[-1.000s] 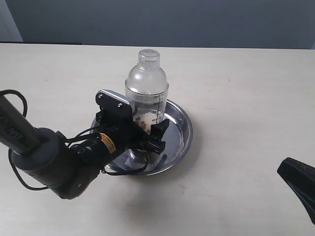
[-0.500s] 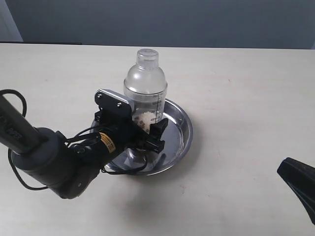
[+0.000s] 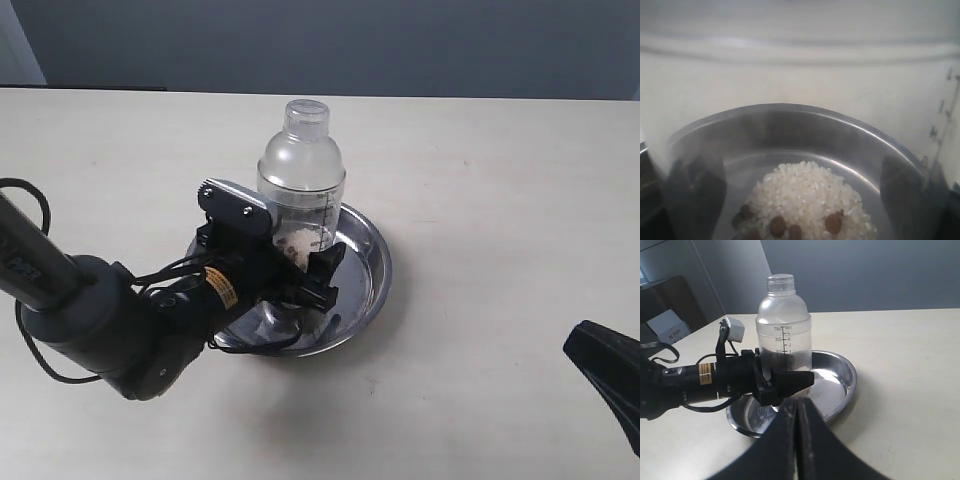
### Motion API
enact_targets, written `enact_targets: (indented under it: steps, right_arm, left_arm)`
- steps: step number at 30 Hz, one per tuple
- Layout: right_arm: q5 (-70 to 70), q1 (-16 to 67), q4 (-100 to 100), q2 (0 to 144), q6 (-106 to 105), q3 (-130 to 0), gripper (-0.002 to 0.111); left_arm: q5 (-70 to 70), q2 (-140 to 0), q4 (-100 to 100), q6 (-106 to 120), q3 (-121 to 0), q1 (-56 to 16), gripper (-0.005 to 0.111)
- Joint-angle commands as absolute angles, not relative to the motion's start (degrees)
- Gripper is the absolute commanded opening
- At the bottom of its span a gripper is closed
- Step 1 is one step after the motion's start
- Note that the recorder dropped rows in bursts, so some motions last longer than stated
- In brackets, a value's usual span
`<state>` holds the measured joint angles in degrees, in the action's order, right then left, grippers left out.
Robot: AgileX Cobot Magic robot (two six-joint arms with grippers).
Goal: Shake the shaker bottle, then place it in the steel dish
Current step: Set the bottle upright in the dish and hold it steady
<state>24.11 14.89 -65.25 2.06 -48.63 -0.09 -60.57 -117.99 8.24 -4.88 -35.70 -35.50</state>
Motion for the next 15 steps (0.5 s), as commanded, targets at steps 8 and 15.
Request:
enact_targets:
  steps: [8,15]
  right_arm:
    - [23.62,14.85,-65.44,1.85,-48.84,0.00,-0.001]
    - [23.62,14.85,-65.44,1.85,-48.84,0.00,-0.001]
  left_arm:
    - [-62.90,-117.29,7.15,-5.31,-35.91,-35.51,0.068]
    - [-63.02,-117.29,7.01,-5.31,-35.91,-35.51,0.070]
